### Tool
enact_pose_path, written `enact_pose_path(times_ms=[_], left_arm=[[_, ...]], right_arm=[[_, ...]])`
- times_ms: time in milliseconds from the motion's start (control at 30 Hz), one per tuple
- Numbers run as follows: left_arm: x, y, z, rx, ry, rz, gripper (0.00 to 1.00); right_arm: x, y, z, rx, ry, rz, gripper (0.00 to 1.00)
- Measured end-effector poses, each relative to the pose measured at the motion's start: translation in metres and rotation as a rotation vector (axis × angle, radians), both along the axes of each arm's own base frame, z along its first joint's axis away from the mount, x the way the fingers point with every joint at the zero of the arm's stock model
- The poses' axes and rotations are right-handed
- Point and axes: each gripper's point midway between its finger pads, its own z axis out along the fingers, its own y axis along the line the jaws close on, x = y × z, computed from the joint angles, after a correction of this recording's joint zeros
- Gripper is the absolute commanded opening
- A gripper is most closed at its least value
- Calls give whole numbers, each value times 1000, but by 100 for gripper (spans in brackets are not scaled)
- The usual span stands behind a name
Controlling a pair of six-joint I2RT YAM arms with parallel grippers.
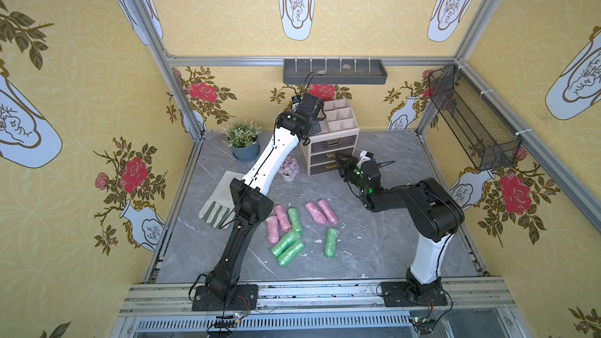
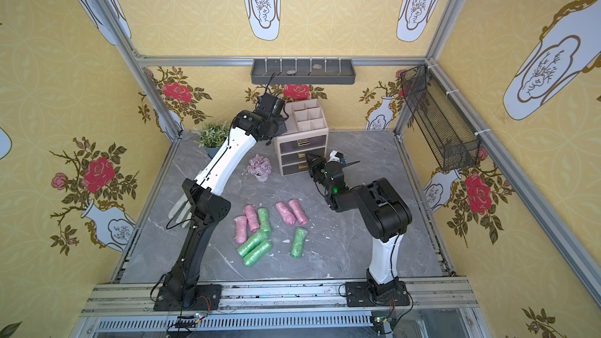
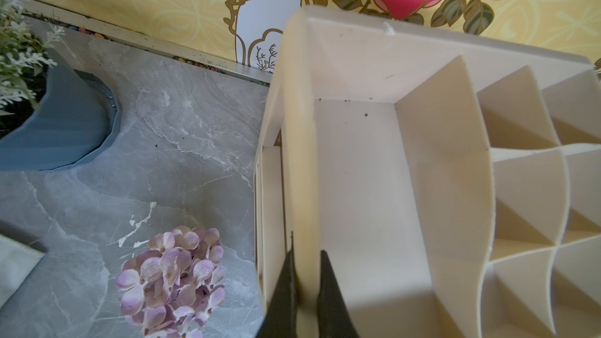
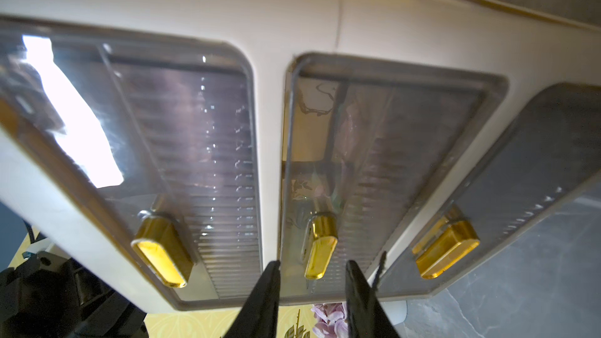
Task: Sort the rolls of trash bags by color and place them into the drawer
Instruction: Open the drawer in the storage box.
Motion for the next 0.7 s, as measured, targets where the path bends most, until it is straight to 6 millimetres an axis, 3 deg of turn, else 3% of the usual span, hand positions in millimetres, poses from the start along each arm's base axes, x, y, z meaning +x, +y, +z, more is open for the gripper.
enact_pose_path(times_ms=[700], left_arm=[[3,-1,-1,-12,-6,0,0]], right_arm=[[16,10,1,43,27,-29,26]])
